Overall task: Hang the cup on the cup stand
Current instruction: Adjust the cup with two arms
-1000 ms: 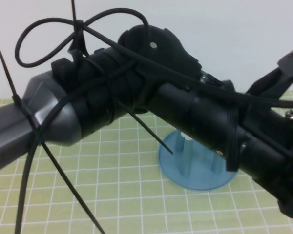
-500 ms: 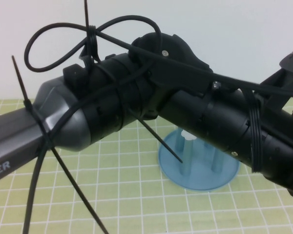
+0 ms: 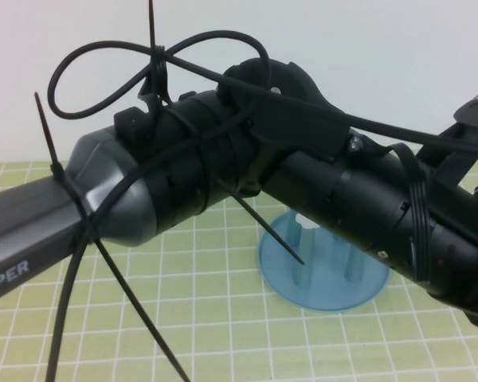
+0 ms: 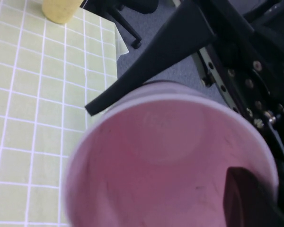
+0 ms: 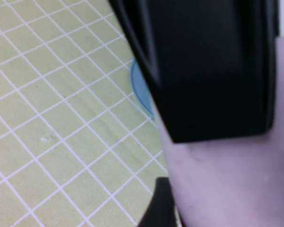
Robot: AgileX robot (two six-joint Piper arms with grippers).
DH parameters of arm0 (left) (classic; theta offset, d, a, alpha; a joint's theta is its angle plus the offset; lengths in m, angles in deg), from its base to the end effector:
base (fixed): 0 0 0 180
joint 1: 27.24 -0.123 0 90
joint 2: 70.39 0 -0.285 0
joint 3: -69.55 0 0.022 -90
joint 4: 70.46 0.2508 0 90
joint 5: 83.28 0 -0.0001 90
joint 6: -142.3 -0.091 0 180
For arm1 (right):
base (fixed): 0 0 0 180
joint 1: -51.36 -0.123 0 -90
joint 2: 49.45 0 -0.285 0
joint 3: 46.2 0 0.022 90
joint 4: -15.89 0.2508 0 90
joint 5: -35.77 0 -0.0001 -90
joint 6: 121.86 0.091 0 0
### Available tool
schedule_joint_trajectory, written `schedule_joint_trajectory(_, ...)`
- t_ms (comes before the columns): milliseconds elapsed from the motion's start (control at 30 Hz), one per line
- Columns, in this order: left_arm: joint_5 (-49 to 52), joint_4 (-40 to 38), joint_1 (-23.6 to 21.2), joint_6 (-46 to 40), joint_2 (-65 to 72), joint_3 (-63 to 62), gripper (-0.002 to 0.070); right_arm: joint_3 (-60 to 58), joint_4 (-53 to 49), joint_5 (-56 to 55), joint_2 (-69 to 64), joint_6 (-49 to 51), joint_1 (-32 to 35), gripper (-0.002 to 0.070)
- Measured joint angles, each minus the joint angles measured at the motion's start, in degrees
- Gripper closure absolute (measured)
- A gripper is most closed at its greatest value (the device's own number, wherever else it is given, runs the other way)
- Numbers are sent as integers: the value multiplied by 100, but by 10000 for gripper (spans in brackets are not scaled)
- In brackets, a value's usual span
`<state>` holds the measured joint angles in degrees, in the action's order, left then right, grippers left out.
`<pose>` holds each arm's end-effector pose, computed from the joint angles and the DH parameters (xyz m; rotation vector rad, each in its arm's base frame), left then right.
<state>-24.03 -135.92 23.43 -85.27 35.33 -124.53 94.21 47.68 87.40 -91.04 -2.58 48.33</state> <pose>0.1820 -0.3344 0.3783 1.4471 1.8110 -1.4690 0.0942 0.0427 0.3210 -0.9974 1.9288 0.1136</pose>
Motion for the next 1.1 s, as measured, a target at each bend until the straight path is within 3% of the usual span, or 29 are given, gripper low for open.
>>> schedule_joint_trajectory(167, -11, 0, -12, 26, 0, 0, 675, 0, 67, 0, 0, 0, 0, -2)
schedule_joint_trajectory(433, -158, 25, -65, 100, 0, 0, 675, 0, -95, -58, 0, 404, 0, -17)
schedule_joint_trajectory(633, -173, -76, -424, 96, 0, 0, 675, 10, -1553, 379, 0, 2023, 0, -17)
schedule_joint_trajectory(800, -377, -937, -823, -517, 0, 0, 675, 10, -2297, 832, 0, 3878, 0, 37)
schedule_joint_trajectory(933, -593, -1668, -979, -944, 0, 0, 675, -214, -2335, -128, 33, 4834, 0, 53)
schedule_joint_trajectory(1100, -778, -2002, -979, -1199, 0, 0, 675, -1256, -2532, -3058, 128, 4936, 0, 58)
